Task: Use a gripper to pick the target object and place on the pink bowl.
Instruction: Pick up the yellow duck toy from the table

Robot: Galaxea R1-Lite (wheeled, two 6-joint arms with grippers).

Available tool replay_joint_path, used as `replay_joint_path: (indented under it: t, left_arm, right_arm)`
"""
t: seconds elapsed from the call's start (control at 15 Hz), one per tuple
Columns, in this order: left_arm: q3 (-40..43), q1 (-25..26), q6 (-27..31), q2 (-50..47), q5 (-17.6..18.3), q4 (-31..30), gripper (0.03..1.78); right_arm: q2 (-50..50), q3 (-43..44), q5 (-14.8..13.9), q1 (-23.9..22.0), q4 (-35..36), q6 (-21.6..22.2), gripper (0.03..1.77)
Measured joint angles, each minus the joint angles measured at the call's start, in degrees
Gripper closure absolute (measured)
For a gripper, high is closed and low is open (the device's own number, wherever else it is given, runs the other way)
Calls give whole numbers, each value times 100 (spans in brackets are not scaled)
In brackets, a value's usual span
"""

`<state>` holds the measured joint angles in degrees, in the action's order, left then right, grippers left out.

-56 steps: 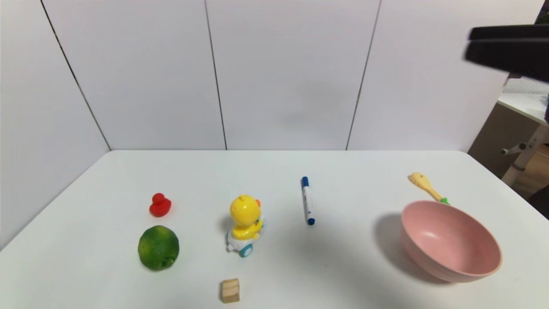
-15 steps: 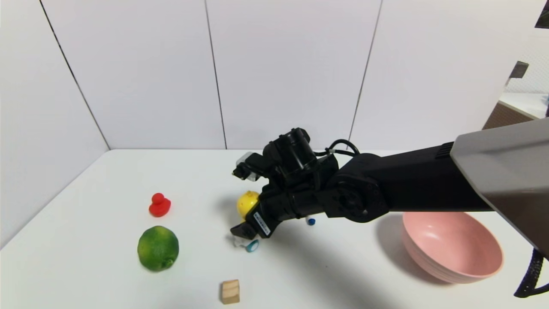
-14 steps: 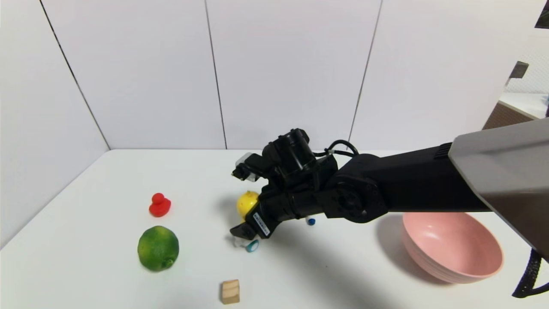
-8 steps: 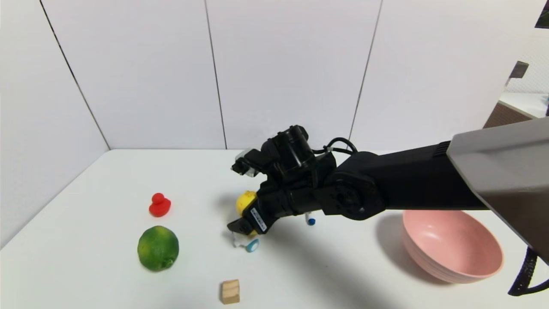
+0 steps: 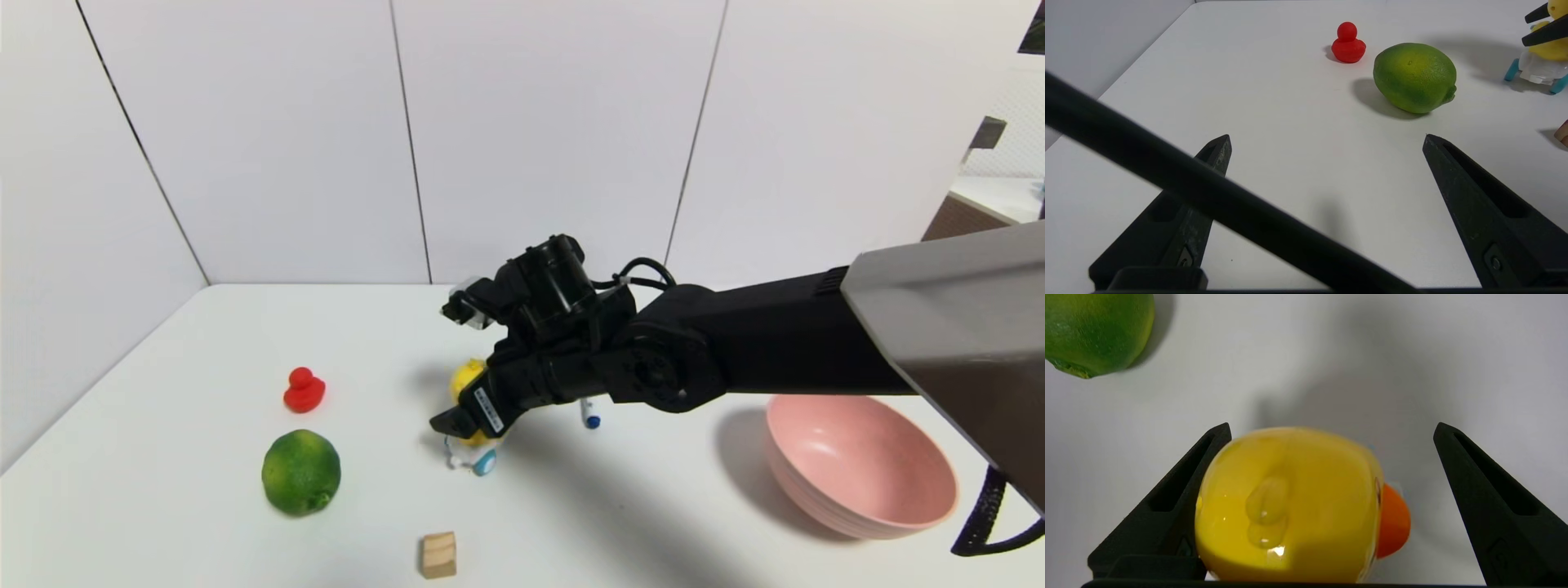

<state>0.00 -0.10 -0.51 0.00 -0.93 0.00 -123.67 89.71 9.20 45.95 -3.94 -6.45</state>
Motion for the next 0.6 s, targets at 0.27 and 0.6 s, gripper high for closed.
replay_joint_path:
  t: [0.27,0.6]
  left_arm:
    - [0,0,0,0,-1,0,12]
    - [0,2,0,0,-1,0,12]
  right_arm:
    - [-2,-49,-13,-4,-35,-16,9]
    - [-17,-40,-15,-26,-7,12,9]
